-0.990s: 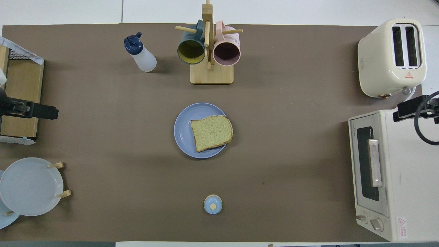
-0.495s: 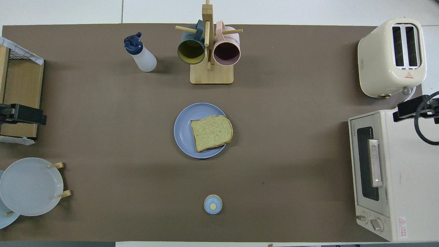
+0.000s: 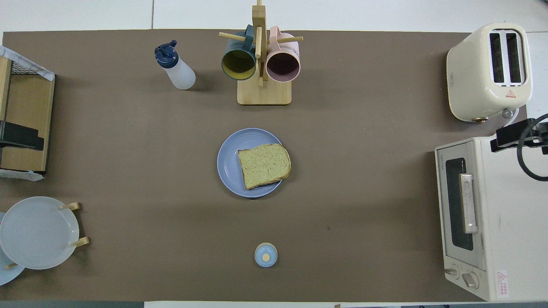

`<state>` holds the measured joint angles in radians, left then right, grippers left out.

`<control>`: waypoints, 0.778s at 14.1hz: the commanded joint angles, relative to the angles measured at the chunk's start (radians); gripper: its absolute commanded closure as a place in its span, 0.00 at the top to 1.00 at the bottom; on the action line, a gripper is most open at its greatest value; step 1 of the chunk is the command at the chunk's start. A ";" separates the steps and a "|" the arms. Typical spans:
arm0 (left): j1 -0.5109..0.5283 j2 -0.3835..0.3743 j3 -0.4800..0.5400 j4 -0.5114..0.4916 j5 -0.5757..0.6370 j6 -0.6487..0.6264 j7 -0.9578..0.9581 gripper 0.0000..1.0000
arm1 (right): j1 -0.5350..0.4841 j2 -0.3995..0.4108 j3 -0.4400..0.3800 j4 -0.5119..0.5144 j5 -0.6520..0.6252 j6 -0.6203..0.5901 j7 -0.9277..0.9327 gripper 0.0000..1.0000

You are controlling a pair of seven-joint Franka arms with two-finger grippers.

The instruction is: Put bread on plate and add seasoning

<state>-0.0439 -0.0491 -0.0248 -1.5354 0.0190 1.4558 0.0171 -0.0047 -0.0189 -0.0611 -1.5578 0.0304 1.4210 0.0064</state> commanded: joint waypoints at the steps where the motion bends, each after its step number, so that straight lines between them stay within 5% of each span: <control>1: 0.003 -0.008 -0.012 -0.043 -0.010 -0.006 -0.011 1.00 | -0.008 -0.003 0.004 -0.004 -0.006 0.004 -0.028 1.00; 11: -0.056 0.011 0.028 -0.039 -0.027 0.052 -0.016 1.00 | -0.005 -0.003 0.004 -0.004 -0.006 0.002 -0.028 1.00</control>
<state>-0.0759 -0.0384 -0.0211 -1.5685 0.0004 1.4941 0.0141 -0.0048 -0.0189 -0.0611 -1.5578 0.0304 1.4210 0.0064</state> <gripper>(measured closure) 0.000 0.000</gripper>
